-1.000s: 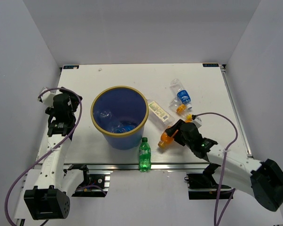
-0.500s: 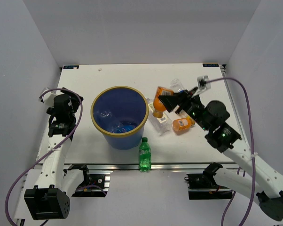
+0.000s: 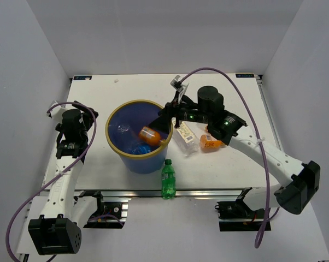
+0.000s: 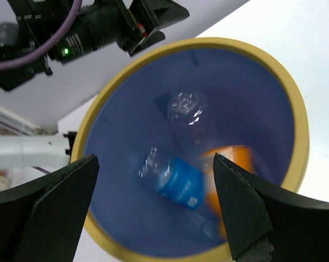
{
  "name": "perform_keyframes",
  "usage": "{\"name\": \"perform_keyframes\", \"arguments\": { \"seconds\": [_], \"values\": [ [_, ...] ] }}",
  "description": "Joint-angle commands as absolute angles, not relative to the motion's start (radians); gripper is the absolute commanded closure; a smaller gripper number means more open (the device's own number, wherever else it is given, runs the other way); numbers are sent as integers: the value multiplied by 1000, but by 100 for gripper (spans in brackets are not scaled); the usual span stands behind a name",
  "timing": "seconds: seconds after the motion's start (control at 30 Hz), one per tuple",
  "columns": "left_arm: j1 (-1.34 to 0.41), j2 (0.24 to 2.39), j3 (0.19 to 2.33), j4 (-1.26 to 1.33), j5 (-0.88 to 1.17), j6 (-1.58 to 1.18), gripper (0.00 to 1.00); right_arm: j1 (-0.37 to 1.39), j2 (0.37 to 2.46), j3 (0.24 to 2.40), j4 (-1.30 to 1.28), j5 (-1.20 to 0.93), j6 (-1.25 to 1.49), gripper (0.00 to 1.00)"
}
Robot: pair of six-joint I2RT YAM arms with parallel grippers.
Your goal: Put the plastic bottles in the bin
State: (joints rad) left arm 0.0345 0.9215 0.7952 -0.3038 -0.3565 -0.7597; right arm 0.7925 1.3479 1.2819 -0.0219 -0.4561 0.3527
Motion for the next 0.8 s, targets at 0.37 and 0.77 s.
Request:
{"name": "perform_keyframes", "arguments": {
  "seconds": [0.37,0.77],
  "values": [
    [38,934,811,-279,-334,-726,2,793,798,939,-208,-68,270,11],
    [38,930,804,-259,-293,-689,2,909,926,565,-184,-214,573,11]
  ]
}}
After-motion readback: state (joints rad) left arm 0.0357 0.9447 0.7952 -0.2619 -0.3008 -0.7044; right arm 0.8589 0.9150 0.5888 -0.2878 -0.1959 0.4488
